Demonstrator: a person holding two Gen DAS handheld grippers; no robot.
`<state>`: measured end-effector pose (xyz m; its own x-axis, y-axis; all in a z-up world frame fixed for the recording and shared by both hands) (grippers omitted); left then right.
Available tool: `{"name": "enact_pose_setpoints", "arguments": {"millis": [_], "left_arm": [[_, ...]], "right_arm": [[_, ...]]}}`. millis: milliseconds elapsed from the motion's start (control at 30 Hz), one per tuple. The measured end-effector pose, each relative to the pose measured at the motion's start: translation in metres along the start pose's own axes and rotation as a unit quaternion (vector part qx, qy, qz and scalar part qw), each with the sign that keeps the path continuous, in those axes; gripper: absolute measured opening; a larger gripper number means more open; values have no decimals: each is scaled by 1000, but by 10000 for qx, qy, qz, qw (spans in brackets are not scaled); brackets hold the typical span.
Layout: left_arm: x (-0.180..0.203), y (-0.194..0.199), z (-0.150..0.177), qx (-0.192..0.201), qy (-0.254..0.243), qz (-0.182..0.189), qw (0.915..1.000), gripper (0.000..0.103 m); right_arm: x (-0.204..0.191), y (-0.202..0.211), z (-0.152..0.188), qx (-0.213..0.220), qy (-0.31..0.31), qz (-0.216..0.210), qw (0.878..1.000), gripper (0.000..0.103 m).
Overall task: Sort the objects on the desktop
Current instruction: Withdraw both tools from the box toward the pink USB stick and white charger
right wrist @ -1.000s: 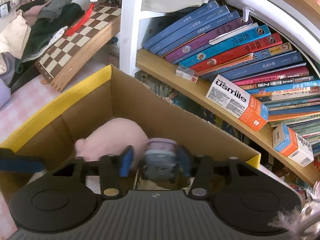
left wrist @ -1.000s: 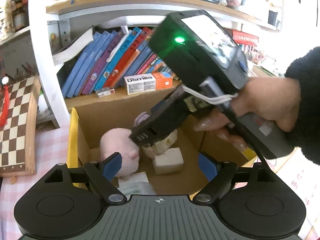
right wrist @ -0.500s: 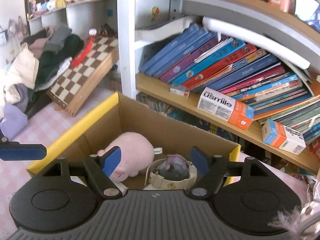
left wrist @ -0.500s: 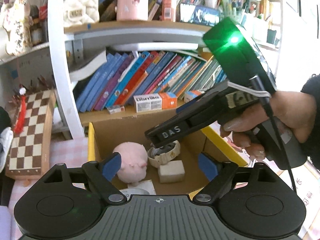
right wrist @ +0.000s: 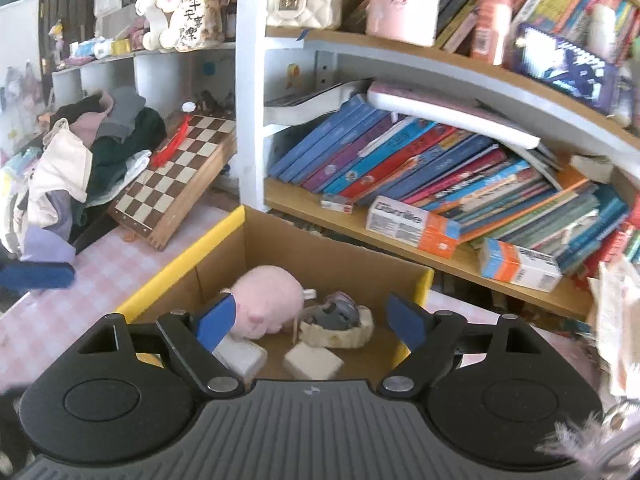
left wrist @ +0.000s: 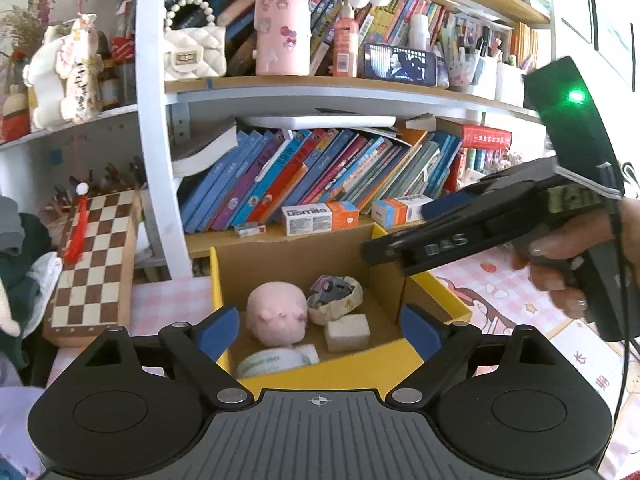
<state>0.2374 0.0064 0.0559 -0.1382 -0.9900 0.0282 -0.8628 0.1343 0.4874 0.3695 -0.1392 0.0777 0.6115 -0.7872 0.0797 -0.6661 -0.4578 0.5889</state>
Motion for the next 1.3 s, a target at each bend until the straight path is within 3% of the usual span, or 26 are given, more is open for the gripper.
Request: {"name": "enact_pose_setpoints", "arguments": {"millis": [533, 967, 1300], "left_arm": [[-14, 42, 43, -202, 229, -98, 9995, 91], [-2, 63, 78, -430, 53, 16, 9991, 91], [1, 73, 104, -714, 237, 26, 9972, 91]], "right_arm": [[-39, 54, 72, -225, -28, 475, 9986, 86], [-70, 81, 133, -610, -212, 751, 9951, 88], [-92, 91, 178, -1033, -968, 812, 9866, 88]]}}
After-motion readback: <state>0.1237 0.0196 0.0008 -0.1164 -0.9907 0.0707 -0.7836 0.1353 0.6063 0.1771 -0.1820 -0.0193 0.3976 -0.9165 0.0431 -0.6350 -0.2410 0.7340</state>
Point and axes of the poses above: each gripper's, at about its wrist camera, not at the fingertips, and y roughly against the way its jaws point, x to its right, z to its underside, the point moved 2 cm from there along -y, roughly the way its jaws point, and after that the axes turned 1 degree about y, right-handed, at the moved point
